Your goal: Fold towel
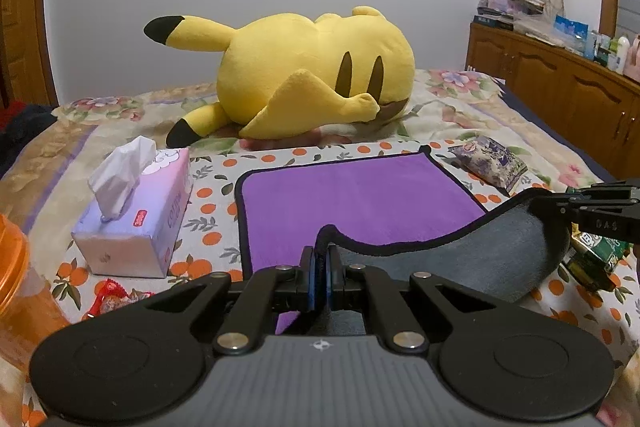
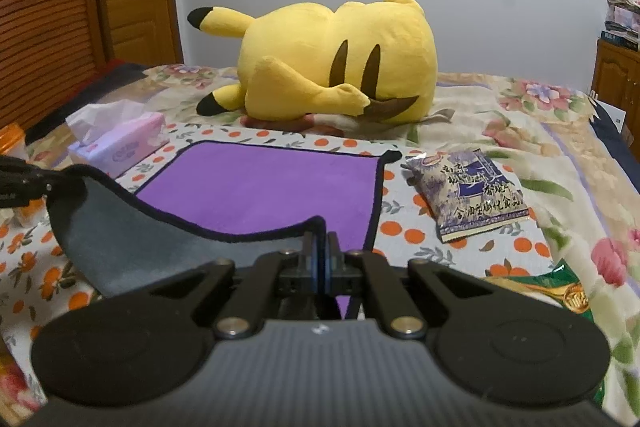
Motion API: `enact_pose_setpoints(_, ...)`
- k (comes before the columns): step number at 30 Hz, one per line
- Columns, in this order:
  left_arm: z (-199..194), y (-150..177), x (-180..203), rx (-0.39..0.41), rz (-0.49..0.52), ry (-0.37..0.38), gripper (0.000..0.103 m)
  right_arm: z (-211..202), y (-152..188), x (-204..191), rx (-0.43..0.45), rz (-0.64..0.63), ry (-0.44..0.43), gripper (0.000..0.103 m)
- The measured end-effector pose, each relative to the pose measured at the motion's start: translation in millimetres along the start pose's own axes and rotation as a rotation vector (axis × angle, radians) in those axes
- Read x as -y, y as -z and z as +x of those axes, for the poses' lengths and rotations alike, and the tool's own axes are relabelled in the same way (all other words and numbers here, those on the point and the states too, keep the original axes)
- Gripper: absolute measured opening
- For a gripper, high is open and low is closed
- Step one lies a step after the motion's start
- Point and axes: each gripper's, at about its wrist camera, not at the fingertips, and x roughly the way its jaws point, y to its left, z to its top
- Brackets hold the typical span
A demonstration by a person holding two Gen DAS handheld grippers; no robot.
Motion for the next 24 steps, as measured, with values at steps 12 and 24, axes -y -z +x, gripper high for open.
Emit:
enact_pose_setpoints(12, 13, -7, -4, -0.003, 0.007, -0.001, 0.005, 14, -4, 3, -0.002, -0.012, -0.001, 0.003)
enact_pose_setpoints(24, 22, -24, -15, 0.006, -0.012, -0.013, 0.005, 18, -26, 4, 0.034, -0.03, -0.024, 0.003)
